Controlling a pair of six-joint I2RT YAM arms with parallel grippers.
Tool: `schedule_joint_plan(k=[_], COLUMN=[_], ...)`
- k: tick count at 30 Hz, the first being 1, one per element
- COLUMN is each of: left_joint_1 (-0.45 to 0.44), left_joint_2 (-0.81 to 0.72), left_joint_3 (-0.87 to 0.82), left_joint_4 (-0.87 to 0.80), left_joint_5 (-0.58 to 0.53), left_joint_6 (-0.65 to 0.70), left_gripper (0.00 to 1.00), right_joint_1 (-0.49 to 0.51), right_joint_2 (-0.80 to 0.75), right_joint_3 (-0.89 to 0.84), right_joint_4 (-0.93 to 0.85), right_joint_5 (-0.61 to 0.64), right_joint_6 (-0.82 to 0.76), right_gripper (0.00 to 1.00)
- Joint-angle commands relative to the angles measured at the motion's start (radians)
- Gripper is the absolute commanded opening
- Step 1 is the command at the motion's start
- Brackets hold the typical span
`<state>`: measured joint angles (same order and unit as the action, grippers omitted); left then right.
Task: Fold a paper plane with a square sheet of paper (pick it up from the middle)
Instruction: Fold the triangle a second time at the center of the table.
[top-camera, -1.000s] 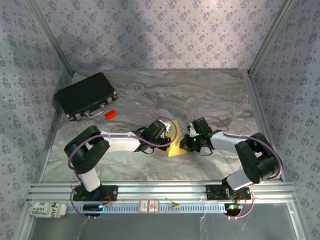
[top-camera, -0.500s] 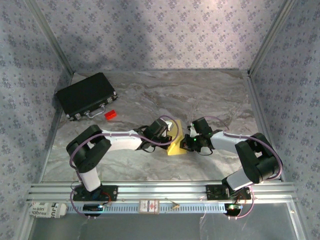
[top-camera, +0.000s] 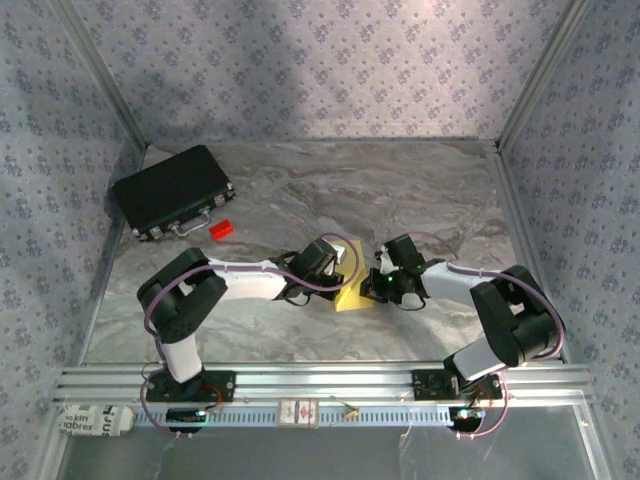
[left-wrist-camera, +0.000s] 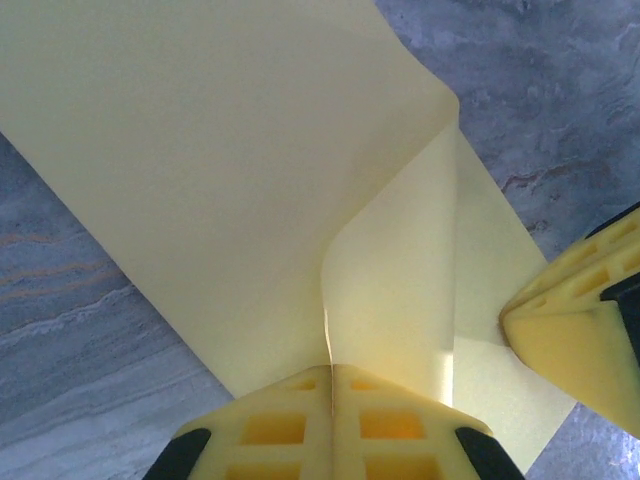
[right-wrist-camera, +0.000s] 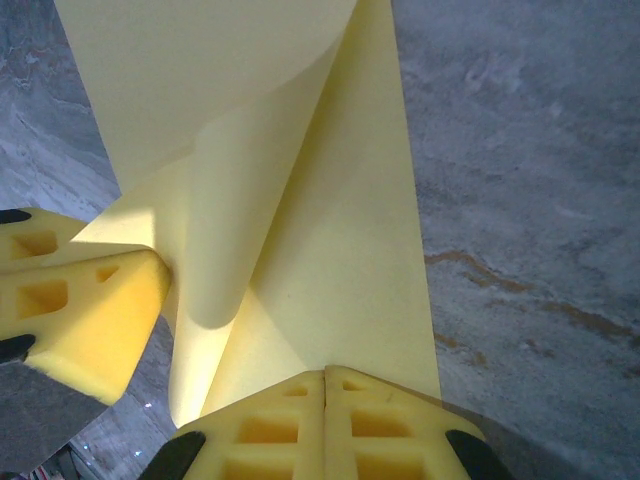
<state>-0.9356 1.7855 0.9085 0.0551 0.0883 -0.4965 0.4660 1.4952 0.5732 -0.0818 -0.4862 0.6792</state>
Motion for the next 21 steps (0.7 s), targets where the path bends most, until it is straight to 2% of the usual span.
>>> schedule_joint_plan(k=[1, 11, 21], left_joint_1=[0.004, 0.004, -0.011], left_joint_2=[0.021, 0.043, 0.000], left_joint_3=[0.029, 0.006, -0.030], left_joint_4=[-0.020, -0.014, 0.015], left_joint_5=[-0.007, 0.041, 0.034], left_joint_6=[0.022, -0.019, -0.161], left_gripper=[0.02, 0.01, 0.00], right_joint_1=[-0.008, -0.011, -0.009], right_joint_2=[0.025, -0.011, -0.088], right_joint_3=[-0.002, 0.009, -0.026], right_joint_4=[-0.071, -0.034, 0.011], right_joint_5=[0.035, 0.002, -0.044], right_joint_6=[-0.022, -0.012, 0.034], right_gripper=[0.00, 0.01, 0.08])
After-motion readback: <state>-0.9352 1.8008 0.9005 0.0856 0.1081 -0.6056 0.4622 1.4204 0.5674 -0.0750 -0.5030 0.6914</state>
